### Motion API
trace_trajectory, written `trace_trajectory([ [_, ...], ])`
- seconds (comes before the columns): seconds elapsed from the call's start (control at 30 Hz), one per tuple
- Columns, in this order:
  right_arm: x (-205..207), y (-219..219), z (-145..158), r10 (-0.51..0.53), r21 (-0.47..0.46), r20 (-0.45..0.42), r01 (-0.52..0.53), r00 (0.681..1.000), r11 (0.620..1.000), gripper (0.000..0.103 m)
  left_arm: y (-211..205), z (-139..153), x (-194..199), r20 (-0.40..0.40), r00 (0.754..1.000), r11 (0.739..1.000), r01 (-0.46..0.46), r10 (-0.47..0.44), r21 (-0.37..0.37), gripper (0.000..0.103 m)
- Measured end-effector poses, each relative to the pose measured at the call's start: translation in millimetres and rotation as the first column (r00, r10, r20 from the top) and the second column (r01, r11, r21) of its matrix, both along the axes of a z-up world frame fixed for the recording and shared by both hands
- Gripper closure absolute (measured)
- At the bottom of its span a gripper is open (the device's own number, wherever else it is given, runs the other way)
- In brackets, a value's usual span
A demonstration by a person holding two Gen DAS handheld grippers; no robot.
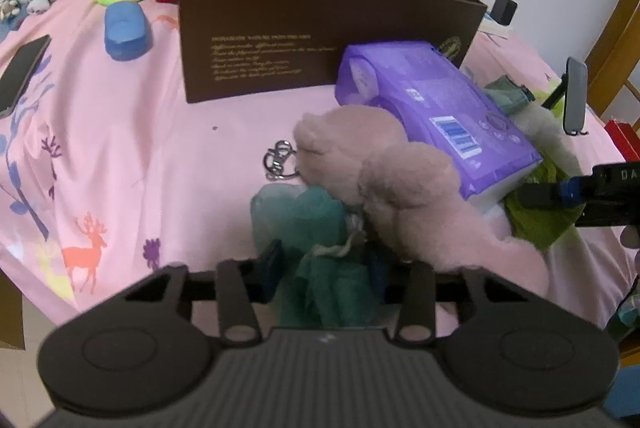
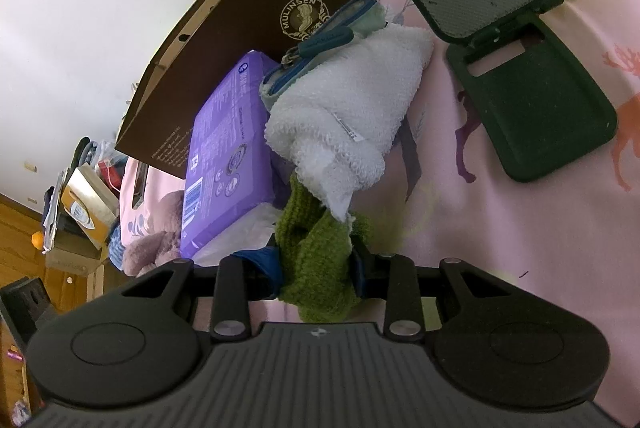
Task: Organize soft objects
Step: 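Close the left gripper on the teal cloth while the right grips the green sock, then lift the teal cloth with the left tool while the right lifts the green sock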
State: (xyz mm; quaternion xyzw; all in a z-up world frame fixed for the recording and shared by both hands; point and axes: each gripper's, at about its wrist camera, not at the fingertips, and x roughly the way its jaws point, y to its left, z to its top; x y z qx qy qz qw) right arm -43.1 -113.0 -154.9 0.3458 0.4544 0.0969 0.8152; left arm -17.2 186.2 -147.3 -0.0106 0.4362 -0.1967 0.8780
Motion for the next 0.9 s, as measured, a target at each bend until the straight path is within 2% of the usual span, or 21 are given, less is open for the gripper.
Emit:
trace_trajectory([
  [0.07,0.1,1.2,1.1,0.008,-0.009,0.002,-0.008,1.0,1.0,0.091,2.8,1.9,-1.0,0.002,1.0,1.0,-0.004,0.004,0.006,0.071],
  [0.17,0.6,2.3,2.4,0.015,-0.027,0.0,-0.015,1.0,1.0,0.096,7.0,6.9,-5.5,0.009,1.0,1.0,-0.007,0.007,0.018,0.074],
  [0.27,0.8,-0.5,1.4,0.012,-0.019,-0.007,-0.012,1.0,1.0,0.099,13.0,17.9,-11.3,0.024,1.0,1.0,-0.009,0.009,0.013,0.075],
  [0.37,1.3,-2.4,0.7,0.014,-0.013,-0.014,-0.014,1.0,1.0,0.1,16.7,34.8,-17.5,0.073,0.997,1.0,-0.009,0.008,0.017,0.076],
  [0.67,-7.0,-7.6,0.6,0.017,0.034,-0.026,-0.016,1.0,0.999,0.101,26.2,96.3,-23.1,0.206,0.978,0.989,-0.008,0.039,-0.15,0.076],
  [0.9,-20.8,-12.9,6.3,0.044,0.092,-0.013,-0.043,0.999,0.995,0.101,20.6,126.4,-20.7,0.264,0.964,0.975,0.031,0.03,-0.222,0.076],
])
